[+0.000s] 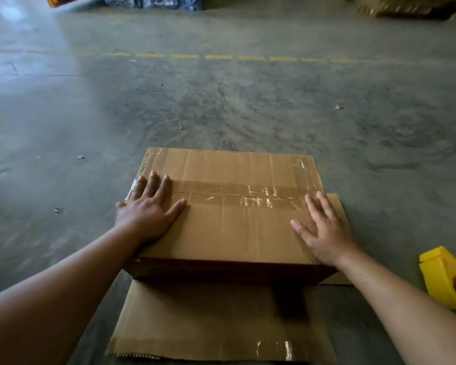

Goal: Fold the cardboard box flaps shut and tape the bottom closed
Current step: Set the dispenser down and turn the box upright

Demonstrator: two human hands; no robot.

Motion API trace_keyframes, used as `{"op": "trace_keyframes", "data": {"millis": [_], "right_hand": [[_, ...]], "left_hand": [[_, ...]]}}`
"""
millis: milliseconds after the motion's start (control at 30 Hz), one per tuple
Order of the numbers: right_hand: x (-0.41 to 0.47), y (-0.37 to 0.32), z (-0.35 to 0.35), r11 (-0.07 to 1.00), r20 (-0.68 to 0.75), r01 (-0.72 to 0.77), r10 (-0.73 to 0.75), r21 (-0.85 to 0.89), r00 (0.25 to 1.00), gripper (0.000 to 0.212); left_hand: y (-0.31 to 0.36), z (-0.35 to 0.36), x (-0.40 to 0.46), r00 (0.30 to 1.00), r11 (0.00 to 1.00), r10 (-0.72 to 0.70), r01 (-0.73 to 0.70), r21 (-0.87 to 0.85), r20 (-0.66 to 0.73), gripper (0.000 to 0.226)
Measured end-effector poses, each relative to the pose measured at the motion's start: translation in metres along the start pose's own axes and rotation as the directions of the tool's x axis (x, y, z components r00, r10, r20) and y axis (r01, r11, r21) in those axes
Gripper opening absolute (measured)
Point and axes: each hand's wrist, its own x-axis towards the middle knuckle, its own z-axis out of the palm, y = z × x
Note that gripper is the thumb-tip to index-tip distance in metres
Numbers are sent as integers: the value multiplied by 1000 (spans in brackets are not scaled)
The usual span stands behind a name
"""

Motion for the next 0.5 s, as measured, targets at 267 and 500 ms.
{"op": "trace_keyframes", "data": {"millis": [267, 500], "right_hand": [[-44, 7, -16, 999, -18, 41, -42, -26, 999, 79], [8, -5, -36, 1000, -98, 20, -21, -13, 995, 79]], "left_hand": [[-16, -6, -49, 996, 997, 72, -72, 15, -61, 96], [-38, -21, 9, 997, 992, -40, 32, -120, -70, 96]]}}
